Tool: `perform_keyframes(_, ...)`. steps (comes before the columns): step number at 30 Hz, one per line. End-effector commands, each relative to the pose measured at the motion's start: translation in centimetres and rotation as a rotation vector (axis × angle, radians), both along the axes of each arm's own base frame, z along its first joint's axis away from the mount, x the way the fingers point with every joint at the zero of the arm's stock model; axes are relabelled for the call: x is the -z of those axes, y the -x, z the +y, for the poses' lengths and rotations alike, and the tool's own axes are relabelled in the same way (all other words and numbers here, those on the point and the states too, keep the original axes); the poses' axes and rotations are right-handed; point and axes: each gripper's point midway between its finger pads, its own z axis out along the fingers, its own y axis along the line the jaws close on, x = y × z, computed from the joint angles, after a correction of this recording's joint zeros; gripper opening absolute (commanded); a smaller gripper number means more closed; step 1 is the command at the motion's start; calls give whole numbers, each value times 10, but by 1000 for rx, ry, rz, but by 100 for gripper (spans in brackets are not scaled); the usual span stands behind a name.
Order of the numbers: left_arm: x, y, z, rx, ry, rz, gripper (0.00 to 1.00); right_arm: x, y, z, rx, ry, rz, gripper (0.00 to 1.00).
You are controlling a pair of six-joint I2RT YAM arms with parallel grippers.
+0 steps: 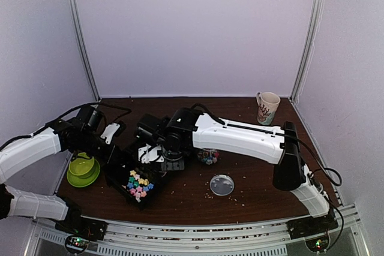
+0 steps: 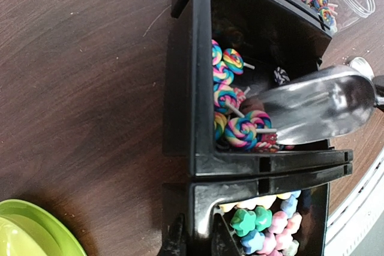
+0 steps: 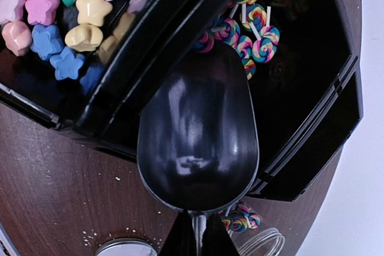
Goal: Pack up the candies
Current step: Scoop the fake candies from the plate.
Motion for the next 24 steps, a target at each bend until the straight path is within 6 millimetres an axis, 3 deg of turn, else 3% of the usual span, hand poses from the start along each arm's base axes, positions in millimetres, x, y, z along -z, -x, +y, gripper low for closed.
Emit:
perform_keyframes(1,-70,-19,-47,126,263,-214,0,57,26,19,48,-51,253,0)
perform_keyframes(4,-73,-19,-46,127,261,-232,0,73,14,8,164,-49,297,0)
perform_keyframes(8,-75,-22,-40,99,232,-261,0,76,0,-16,304,-47,331,0)
perform_keyframes(13,-76,-26,-31,64,188,-288,0,67,5,-45,335,0,328,0)
perform_keyframes(18,-81,-26,-27,48,179,-313,0,71,3,-72,378,90,298,0)
perform_keyframes(21,-82,-26,-27,50,184,-320,0,74,3,-77,393,100,315,0)
perform_keyframes(24,-82,-25,-30,65,196,-314,0,70,-2,-67,394,63,317,0)
